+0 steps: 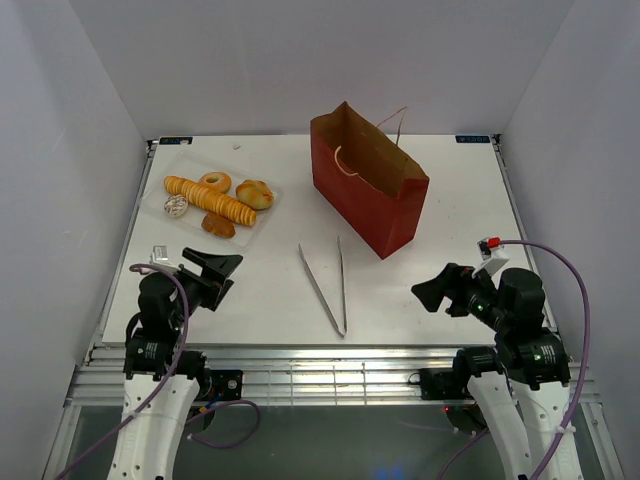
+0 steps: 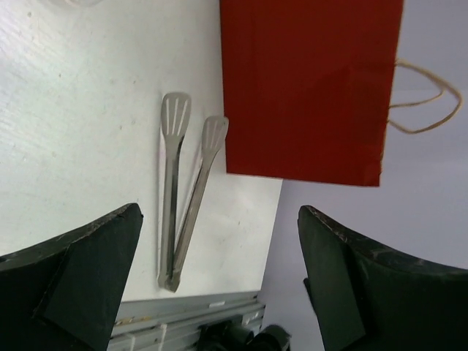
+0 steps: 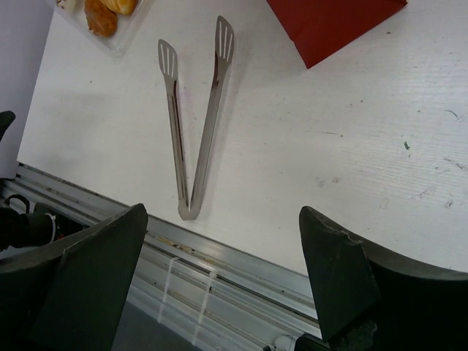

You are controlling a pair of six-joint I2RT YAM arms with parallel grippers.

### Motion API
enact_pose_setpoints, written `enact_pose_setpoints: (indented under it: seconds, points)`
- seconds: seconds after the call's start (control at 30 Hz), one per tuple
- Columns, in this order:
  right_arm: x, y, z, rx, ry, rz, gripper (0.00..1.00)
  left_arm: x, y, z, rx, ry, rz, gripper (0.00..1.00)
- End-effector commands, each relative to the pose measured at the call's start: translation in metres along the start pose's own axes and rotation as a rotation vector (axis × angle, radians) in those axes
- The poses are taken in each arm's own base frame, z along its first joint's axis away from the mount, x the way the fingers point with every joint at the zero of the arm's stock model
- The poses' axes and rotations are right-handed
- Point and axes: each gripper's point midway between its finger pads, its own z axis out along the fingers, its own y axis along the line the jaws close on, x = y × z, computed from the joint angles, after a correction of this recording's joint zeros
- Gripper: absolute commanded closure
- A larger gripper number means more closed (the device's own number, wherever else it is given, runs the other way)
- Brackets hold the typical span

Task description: Place the fake bread into the paper bag

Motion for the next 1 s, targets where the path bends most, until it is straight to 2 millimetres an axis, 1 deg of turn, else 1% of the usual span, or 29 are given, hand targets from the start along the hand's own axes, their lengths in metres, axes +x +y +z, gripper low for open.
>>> enact_pose_setpoints:
  seconds: [0.0, 0.03, 0.07, 0.1, 0.17, 0.2, 0.23, 0.27, 0.3, 0.33, 0.37, 0.4, 0.43, 0.47, 0.5, 0.53, 0.6, 0.63, 0.67, 0.7, 0.73, 0.77, 0.8, 0.83, 0.87, 0.9, 0.93, 0.97]
  points:
    - [-0.004, -0.012, -0.002, 0.079, -0.016, 0.011, 0.10, 0.028, 0.013, 0.003, 0.030, 0.142, 0.053, 0.02]
    - [-0.006, -0.013, -0.004, 0.098, -0.027, 0.034, 0.10, 0.028, 0.004, 0.006, 0.087, 0.146, 0.073, 0.02]
    - [-0.005, -0.019, -0.007, 0.150, -0.038, 0.103, 0.10, 0.036, 0.012, 0.010, 0.092, 0.189, 0.065, 0.02]
    - [-0.008, -0.018, -0.011, 0.150, -0.069, 0.109, 0.10, 0.035, 0.002, 0.013, 0.158, 0.186, 0.090, 0.02]
    - [-0.012, -0.018, -0.014, 0.143, -0.110, 0.085, 0.10, 0.043, 0.004, 0.019, 0.189, 0.234, 0.104, 0.02]
    - [-0.017, -0.013, -0.016, 0.115, -0.143, 0.054, 0.10, 0.042, 0.003, 0.026, 0.193, 0.244, 0.111, 0.02]
    - [-0.017, -0.010, -0.016, 0.099, -0.139, 0.035, 0.10, 0.042, 0.006, 0.030, 0.181, 0.250, 0.127, 0.02]
    - [-0.014, -0.006, -0.014, 0.072, -0.114, 0.022, 0.10, 0.040, 0.008, 0.034, 0.165, 0.246, 0.135, 0.02]
    - [-0.010, -0.008, -0.009, 0.075, -0.065, 0.010, 0.10, 0.033, 0.004, 0.039, 0.155, 0.222, 0.154, 0.02]
    - [-0.004, -0.006, -0.006, 0.059, -0.017, 0.012, 0.10, 0.032, 0.010, 0.047, 0.120, 0.231, 0.168, 0.02]
    - [-0.001, -0.006, -0.002, 0.051, 0.016, 0.010, 0.10, 0.031, 0.008, 0.051, 0.115, 0.227, 0.183, 0.02]
    - [0.005, -0.009, 0.005, 0.048, 0.075, 0.001, 0.10, 0.020, -0.003, 0.057, 0.115, 0.176, 0.209, 0.02]
    - [0.006, -0.005, 0.008, 0.019, 0.097, -0.002, 0.10, 0.033, -0.003, 0.065, 0.088, 0.211, 0.245, 0.02]
    - [0.008, -0.006, 0.013, 0.014, 0.121, -0.002, 0.10, 0.020, -0.017, 0.074, 0.065, 0.124, 0.281, 0.02]
    - [0.007, -0.005, 0.014, 0.003, 0.122, -0.003, 0.10, 0.040, -0.012, 0.077, 0.054, 0.193, 0.307, 0.02]
    - [0.003, -0.003, 0.016, -0.011, 0.110, -0.019, 0.10, 0.054, -0.019, 0.089, 0.016, 0.188, 0.359, 0.02]
    - [-0.001, 0.001, 0.017, -0.029, 0.098, -0.028, 0.10, 0.070, -0.021, 0.100, -0.038, 0.176, 0.394, 0.02]
    - [-0.004, -0.001, 0.017, -0.018, 0.090, -0.037, 0.10, 0.084, -0.032, 0.102, -0.051, 0.140, 0.439, 0.02]
    - [-0.005, -0.001, 0.016, -0.013, 0.086, -0.046, 0.10, 0.096, -0.020, 0.111, -0.117, 0.134, 0.474, 0.02]
    - [-0.006, -0.002, 0.015, -0.005, 0.086, -0.051, 0.10, 0.103, -0.011, 0.112, -0.181, 0.117, 0.487, 0.02]
    - [-0.010, -0.003, 0.014, 0.006, 0.076, -0.069, 0.10, 0.124, -0.022, 0.108, -0.176, 0.126, 0.518, 0.02]
    - [-0.009, -0.004, 0.012, 0.014, 0.082, -0.075, 0.10, 0.127, -0.005, 0.118, -0.256, 0.067, 0.567, 0.02]
    - [-0.009, -0.005, 0.011, 0.020, 0.084, -0.081, 0.10, 0.134, 0.005, 0.118, -0.312, 0.057, 0.580, 0.02]
    - [-0.011, -0.005, 0.010, 0.027, 0.079, -0.086, 0.10, 0.151, 0.009, 0.113, -0.332, 0.066, 0.616, 0.02]
    - [-0.011, -0.005, 0.009, 0.027, 0.077, -0.087, 0.10, 0.157, 0.010, 0.123, -0.378, 0.019, 0.647, 0.02]
    - [-0.011, -0.003, 0.008, 0.019, 0.076, -0.089, 0.10, 0.160, 0.021, 0.120, -0.438, 0.007, 0.660, 0.02]
    - [-0.011, 0.000, 0.007, 0.004, 0.075, -0.090, 0.10, 0.172, 0.022, 0.117, -0.448, 0.011, 0.691, 0.02]
    - [-0.011, 0.002, 0.007, -0.002, 0.072, -0.090, 0.10, 0.178, 0.024, 0.117, -0.466, -0.002, 0.711, 0.02]
